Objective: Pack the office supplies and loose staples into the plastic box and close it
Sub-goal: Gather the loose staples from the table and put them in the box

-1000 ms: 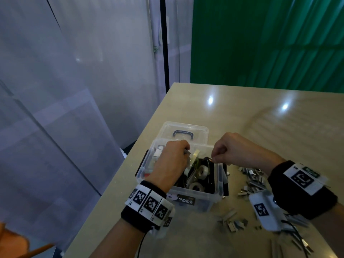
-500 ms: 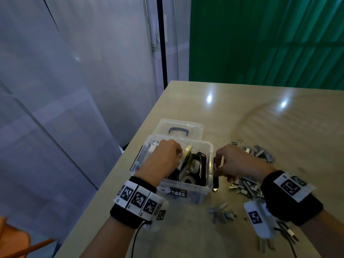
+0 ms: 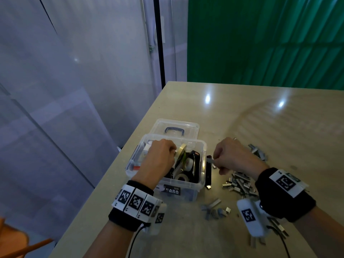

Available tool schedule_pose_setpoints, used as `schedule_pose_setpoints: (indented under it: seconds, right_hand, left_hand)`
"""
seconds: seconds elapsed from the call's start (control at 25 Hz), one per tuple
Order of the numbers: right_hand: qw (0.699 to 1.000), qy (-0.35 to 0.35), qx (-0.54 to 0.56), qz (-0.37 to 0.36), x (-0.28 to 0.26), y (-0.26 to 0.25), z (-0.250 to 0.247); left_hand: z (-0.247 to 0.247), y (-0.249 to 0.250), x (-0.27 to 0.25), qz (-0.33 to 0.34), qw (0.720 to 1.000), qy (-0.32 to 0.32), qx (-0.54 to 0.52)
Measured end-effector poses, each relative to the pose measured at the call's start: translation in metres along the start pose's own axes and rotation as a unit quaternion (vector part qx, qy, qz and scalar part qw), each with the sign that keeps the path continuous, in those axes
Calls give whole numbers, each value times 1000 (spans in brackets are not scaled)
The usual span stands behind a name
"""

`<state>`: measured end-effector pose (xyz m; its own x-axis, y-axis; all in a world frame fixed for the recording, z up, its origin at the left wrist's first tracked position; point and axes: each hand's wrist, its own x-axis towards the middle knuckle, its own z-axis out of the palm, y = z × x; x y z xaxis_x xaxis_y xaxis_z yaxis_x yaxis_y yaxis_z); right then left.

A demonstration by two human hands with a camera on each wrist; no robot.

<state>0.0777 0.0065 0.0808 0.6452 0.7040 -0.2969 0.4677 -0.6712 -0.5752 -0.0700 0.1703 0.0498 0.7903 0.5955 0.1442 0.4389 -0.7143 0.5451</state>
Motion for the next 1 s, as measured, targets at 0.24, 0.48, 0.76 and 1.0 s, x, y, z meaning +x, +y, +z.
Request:
schedule_pose_setpoints:
  seconds: [0.24,0.48,0.76,1.0]
  right_hand:
    - [974,90,27,-206,6,-55,-15]
    - [940,-24,-107,-324,16,-93,31]
    - [940,-20,-150,-306,18,-91,38]
    - [952,-2,-136,-274,18,-65,16]
  left_hand:
    - [-21,-15,-16,-17,999,45,-3]
    - [-37,-28,-27,-14,997,36,-65]
    - [-32,-30,-32,-2,998,-7,-63]
    - [-22,-34,-23,-6,999,-29,11]
